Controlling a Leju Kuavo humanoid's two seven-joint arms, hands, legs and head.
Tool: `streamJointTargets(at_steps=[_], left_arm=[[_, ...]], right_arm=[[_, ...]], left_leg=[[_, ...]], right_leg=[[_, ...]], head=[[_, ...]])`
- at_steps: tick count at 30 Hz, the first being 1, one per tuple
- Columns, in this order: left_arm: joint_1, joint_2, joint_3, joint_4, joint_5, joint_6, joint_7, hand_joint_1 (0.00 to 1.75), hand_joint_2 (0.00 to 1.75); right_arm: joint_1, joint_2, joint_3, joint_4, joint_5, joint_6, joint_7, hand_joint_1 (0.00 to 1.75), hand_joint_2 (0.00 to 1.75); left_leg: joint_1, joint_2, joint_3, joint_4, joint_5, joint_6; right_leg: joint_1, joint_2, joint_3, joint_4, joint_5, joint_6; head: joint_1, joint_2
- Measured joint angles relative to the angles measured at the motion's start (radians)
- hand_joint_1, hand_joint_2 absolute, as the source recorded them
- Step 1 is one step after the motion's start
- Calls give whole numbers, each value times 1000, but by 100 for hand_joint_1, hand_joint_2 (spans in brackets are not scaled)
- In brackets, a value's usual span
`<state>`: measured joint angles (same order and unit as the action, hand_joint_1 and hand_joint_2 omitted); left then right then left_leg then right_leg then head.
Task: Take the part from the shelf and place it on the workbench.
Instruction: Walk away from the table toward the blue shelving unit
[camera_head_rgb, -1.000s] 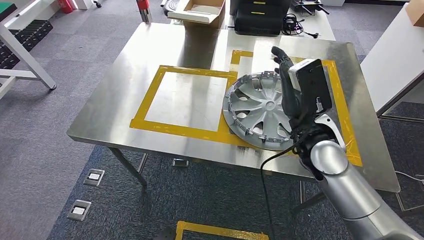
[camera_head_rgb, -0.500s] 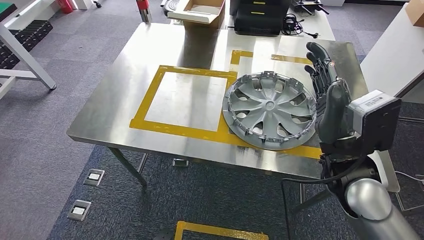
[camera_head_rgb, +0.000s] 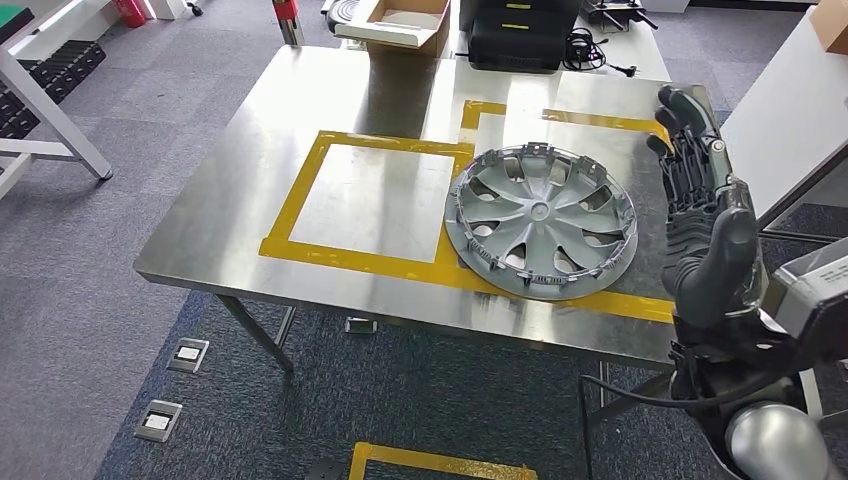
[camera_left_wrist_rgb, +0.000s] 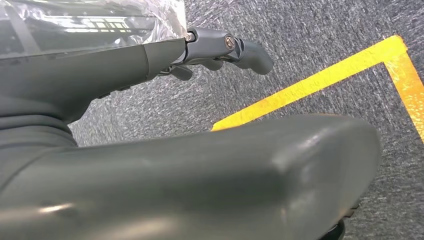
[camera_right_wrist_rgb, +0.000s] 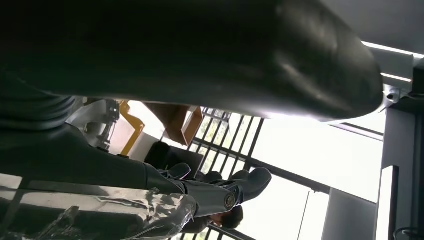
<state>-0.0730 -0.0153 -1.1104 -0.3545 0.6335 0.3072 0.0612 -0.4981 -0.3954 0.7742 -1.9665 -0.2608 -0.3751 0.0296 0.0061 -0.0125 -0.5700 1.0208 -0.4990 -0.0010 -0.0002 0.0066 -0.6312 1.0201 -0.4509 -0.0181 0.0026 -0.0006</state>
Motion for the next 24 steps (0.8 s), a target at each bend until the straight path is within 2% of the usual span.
streamJointTargets(at_steps=[5,8,9,10,12,13,14,15,17,19,20,22,23,24], left_arm=[[1,1,0,-2,8,6,2,0,0],[0,1,-2,-7,18,12,3,0,0],[0,1,-2,-9,22,14,4,0,0],[-1,1,-3,-12,25,16,5,0,0],[0,1,-5,-15,32,19,6,0,0],[0,1,-6,-17,36,20,6,0,0],[1,0,-6,-18,40,24,7,0,0],[1,0,-6,-20,43,28,7,0,0],[1,-1,-6,-25,47,35,7,0,0],[1,-2,-6,-29,48,39,8,0,0],[1,-3,-7,-30,49,43,9,0,0],[1,-5,-7,-32,51,49,11,0,0],[2,-5,-8,-33,53,51,12,0,0],[2,-5,-8,-35,54,52,12,0,0]], right_arm=[[12,-4,-4,-21,4,3,1,0,0],[20,-8,-7,-35,8,4,2,0,0],[22,-10,-9,-38,9,4,3,0,0],[24,-12,-11,-40,10,5,5,0,0],[31,-15,-14,-41,11,5,7,0,0],[36,-16,-14,-41,12,5,8,0,0],[40,-17,-14,-41,11,5,8,0,0],[43,-18,-14,-41,11,5,9,0,0],[45,-20,-16,-43,10,5,9,0,0],[46,-20,-18,-47,10,5,9,0,0],[47,-21,-19,-49,10,5,9,0,0],[48,-21,-22,-52,10,6,10,0,0],[49,-22,-23,-54,10,6,10,0,0],[49,-22,-23,-55,10,7,10,0,0]], left_leg=[[-7,0,0,3,-1,11],[-3,2,5,-13,14,24],[0,4,7,-20,21,28],[3,6,8,-25,25,31],[4,7,7,-26,27,32],[4,7,7,-26,27,32],[5,8,6,-25,27,31],[7,8,6,-24,27,30],[10,7,4,-17,25,23],[8,6,-1,-9,23,10],[8,5,-4,-6,24,3],[9,5,-7,-5,27,-10],[10,5,-10,1,19,-15],[11,6,-18,19,-2,-20]], right_leg=[[-7,0,2,-1,2,10],[-9,0,1,3,-5,23],[-9,0,-8,26,-24,27],[-10,0,-25,70,-55,32],[-14,-1,-77,199,-123,40],[-16,-1,-96,251,-141,44],[-19,-1,-100,269,-138,47],[-21,-2,-85,248,-117,50],[-27,-4,-9,119,-59,55],[-26,-2,48,18,-33,48],[-24,0,55,2,-35,41],[-23,1,49,0,-30,23],[-23,1,46,-2,-26,14],[-24,-1,43,-4,-21,5]], head=[[-1,0],[-1,0],[0,0],[1,0],[4,0],[5,0],[5,0],[5,0],[6,0],[8,0],[9,0],[7,0],[6,0],[3,0]])
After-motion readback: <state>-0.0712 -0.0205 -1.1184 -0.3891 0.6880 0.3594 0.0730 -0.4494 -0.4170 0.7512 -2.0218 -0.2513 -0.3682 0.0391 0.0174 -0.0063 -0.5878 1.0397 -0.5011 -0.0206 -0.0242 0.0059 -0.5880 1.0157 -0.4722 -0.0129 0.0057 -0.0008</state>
